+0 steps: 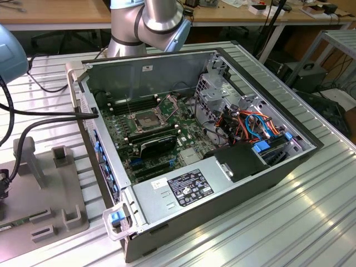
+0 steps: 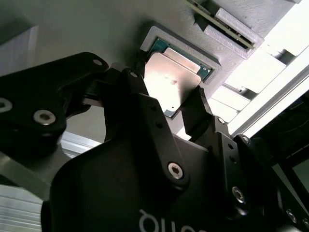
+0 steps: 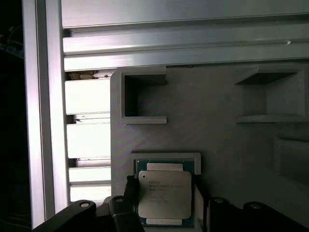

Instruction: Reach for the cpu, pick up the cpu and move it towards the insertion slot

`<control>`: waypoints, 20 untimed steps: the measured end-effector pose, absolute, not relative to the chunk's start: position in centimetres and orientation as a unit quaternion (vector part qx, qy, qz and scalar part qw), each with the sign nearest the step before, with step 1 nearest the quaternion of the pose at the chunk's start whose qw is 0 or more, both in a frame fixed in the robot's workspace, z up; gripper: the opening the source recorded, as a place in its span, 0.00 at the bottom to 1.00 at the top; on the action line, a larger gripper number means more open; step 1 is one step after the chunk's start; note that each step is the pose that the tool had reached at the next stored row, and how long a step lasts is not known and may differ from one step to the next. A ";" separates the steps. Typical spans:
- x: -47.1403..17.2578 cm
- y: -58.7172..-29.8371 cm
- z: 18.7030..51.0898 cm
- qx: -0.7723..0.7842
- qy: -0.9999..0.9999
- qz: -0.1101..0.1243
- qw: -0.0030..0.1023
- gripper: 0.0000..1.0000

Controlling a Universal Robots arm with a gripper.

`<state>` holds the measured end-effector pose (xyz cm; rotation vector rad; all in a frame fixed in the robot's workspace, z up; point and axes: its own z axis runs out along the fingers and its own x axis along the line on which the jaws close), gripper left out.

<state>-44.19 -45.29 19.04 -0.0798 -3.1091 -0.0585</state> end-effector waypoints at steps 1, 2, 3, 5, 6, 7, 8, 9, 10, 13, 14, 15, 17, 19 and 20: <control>-44.2 -45.3 19.0 -0.026 -0.999 -0.019 0.015 0.55; -44.2 -45.3 19.1 -0.026 -0.999 -0.019 0.015 0.55; -44.2 -45.3 19.1 -0.026 -0.999 -0.019 0.015 0.55; -44.2 -45.3 19.3 -0.026 -0.999 -0.019 0.015 0.55; -44.2 -45.3 19.4 -0.026 -0.999 -0.019 0.015 0.55; -44.2 -45.3 19.5 -0.026 -0.999 -0.019 0.015 0.55; -44.2 -45.3 19.5 -0.026 -0.999 -0.019 0.015 0.55; -44.2 -45.3 19.6 -0.026 -0.999 -0.019 0.015 0.55; -44.2 -45.3 19.7 -0.026 -0.999 -0.019 0.015 0.55; -44.2 -45.3 20.1 -0.026 -0.999 -0.019 0.016 0.55; -44.2 -45.3 20.4 -0.026 -0.999 -0.019 0.016 0.55; -44.2 -45.3 20.6 -0.026 -0.999 -0.019 0.016 0.55; -44.2 -45.3 21.1 -0.026 -0.999 -0.019 0.016 0.55; -44.2 -45.3 21.4 -0.026 -0.999 -0.019 0.016 0.55; -44.2 -45.3 21.5 -0.026 -0.999 -0.019 0.016 0.55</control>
